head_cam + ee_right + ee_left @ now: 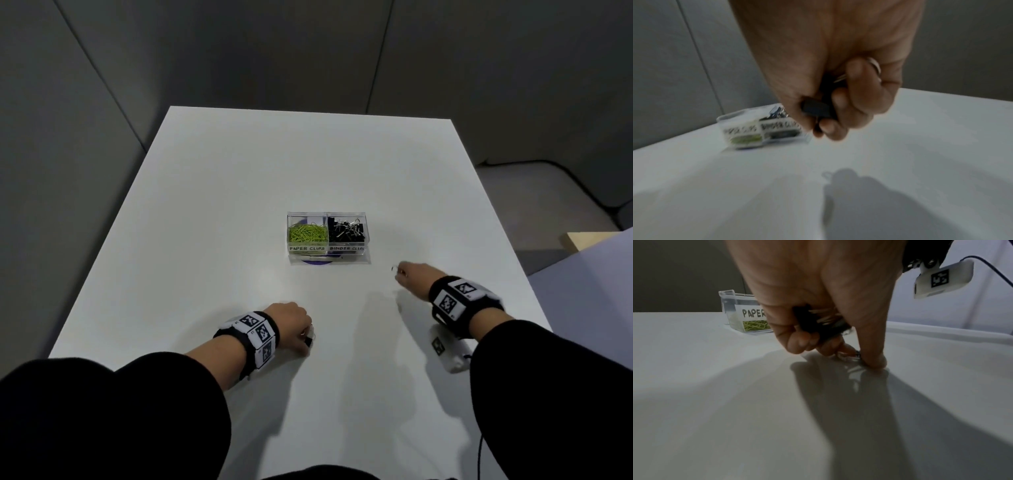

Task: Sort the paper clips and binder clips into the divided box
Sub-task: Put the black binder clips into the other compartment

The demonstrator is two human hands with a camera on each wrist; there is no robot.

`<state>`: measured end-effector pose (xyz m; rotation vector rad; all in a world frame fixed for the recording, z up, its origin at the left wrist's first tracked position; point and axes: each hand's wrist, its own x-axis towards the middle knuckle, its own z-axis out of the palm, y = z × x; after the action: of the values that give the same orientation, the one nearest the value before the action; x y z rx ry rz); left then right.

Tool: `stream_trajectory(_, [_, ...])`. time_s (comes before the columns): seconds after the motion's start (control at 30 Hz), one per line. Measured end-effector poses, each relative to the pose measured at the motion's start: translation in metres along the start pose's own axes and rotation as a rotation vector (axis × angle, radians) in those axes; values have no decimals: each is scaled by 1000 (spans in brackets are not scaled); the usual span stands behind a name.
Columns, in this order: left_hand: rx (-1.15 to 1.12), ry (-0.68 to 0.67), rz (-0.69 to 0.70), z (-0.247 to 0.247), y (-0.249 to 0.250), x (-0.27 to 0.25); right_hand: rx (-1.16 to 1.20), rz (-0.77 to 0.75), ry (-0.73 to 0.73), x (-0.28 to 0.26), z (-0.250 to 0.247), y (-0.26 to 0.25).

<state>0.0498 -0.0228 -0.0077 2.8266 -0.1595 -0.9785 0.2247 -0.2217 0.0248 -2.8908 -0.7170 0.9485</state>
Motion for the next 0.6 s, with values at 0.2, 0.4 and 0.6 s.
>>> stream_trajectory(0.2, [-227,-8,-24,-15,-12,18,491,-182,375,30,-46,-37])
stream_trajectory(0.4, [-372,211,-47,-48,-38,37,502,-424,454,65,-36,-91])
stream_trajectory(0.6, [-379,230,-13,-59,-57,57,237,-399,407,91,-18,-95])
